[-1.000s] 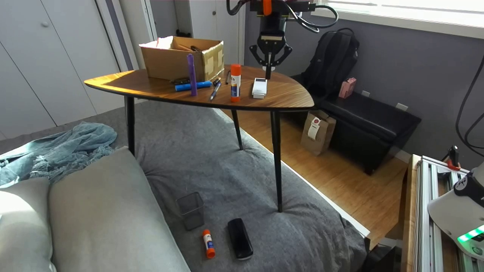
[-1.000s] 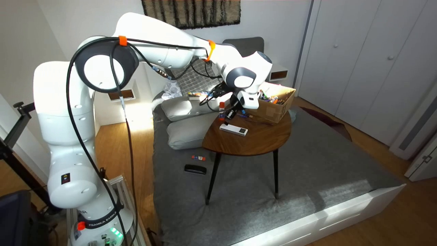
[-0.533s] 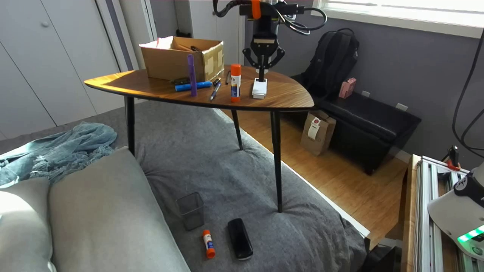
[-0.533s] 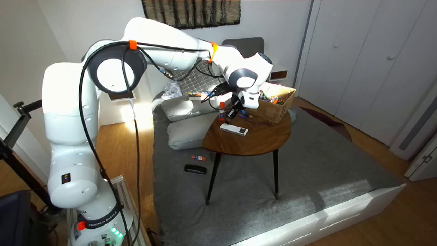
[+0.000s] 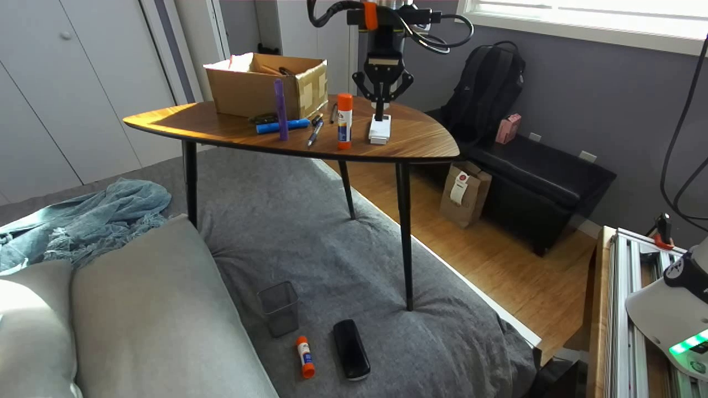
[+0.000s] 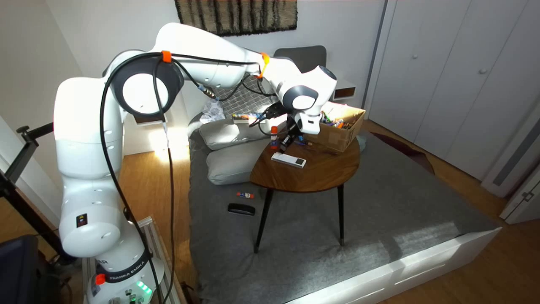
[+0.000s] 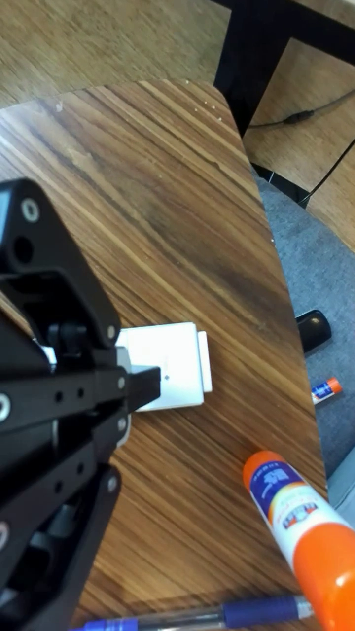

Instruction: Press three buttons on the white remote

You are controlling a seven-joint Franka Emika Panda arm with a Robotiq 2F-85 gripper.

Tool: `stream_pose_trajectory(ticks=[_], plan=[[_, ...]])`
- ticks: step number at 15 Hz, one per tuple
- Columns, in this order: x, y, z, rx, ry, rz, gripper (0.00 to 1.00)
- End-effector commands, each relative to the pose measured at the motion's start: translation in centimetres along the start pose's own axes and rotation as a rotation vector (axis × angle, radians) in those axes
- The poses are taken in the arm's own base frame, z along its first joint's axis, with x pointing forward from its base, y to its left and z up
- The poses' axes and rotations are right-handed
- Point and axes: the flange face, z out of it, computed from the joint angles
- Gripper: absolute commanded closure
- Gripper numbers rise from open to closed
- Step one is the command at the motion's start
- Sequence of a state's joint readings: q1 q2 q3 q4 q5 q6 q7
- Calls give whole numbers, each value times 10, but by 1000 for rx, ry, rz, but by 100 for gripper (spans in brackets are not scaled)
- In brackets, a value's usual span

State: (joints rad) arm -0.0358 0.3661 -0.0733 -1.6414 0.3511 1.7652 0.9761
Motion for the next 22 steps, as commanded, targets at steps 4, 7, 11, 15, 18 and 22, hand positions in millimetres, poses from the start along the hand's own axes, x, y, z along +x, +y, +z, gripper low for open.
stream_pose_trajectory(ticks=[4, 7, 11, 15, 18, 22], plan=[[-1, -8, -1, 31, 3, 8, 100], [-1, -9, 1, 32, 4, 11, 100], [0, -11, 6, 36, -3, 10, 100], [2, -13, 12, 35, -12, 10, 100], [2, -14, 16, 30, -8, 10, 100], [3, -14, 18, 33, 4, 10, 100]])
